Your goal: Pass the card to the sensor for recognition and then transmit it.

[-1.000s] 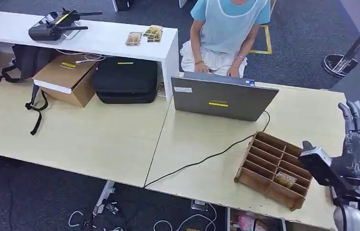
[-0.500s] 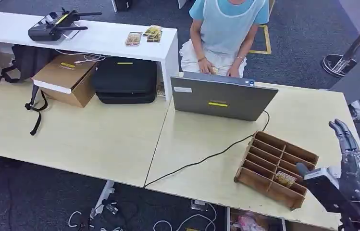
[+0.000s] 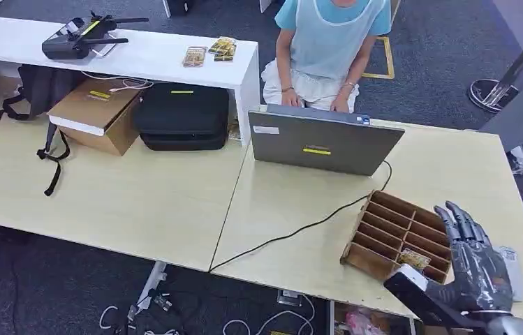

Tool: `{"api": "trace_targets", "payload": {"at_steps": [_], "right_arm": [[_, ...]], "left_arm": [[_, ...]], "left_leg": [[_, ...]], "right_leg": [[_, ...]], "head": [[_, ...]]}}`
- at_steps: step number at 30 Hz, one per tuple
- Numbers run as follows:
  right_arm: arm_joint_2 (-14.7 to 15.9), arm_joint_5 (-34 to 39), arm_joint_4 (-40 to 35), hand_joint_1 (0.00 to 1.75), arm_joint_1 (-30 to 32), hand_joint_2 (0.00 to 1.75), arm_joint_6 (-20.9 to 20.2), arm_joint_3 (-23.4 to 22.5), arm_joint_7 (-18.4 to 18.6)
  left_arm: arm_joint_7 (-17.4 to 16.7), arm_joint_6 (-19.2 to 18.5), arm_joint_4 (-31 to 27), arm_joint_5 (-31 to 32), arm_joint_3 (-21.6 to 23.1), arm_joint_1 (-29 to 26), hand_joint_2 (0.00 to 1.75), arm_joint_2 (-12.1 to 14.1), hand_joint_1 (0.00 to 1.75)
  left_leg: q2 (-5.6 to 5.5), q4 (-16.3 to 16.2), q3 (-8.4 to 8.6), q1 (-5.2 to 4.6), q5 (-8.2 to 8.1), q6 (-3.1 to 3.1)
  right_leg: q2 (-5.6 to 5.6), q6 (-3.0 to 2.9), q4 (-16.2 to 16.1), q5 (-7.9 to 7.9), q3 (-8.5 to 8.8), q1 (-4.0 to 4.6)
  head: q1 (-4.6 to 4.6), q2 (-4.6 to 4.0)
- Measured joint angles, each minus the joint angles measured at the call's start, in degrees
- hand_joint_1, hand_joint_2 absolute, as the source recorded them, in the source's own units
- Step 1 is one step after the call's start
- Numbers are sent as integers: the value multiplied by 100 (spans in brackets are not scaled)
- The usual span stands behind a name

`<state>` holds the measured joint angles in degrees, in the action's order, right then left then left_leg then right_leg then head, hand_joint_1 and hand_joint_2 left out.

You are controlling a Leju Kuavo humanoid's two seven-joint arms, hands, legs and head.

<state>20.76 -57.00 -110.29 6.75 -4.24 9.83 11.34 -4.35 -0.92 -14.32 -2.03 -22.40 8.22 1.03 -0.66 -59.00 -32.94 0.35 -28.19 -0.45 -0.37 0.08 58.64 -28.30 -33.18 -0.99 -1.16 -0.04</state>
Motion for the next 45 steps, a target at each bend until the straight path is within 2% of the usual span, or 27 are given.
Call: {"api": "trace_targets", "payload": {"at_steps": [9,23,45], "right_arm": [[9,-466,18,0,36,175,-22,367,320],[-4,-671,291,0,41,175,-20,678,586],[-238,-641,752,0,44,175,20,997,687]], "left_arm": [[0,-11,0,35,-37,1,0,-68,0],[0,-61,-7,207,-37,38,0,-125,0],[0,-59,-42,350,-26,158,0,-206,0]], "left_leg": [[0,0,0,0,0,0],[0,0,1,0,0,0],[0,0,1,0,0,0]], "right_leg": [[0,0,-1,0,0,0],[1,0,-1,0,0,0],[1,0,0,0,0,0]], "head": [[0,0],[2,0],[0,0]]}}
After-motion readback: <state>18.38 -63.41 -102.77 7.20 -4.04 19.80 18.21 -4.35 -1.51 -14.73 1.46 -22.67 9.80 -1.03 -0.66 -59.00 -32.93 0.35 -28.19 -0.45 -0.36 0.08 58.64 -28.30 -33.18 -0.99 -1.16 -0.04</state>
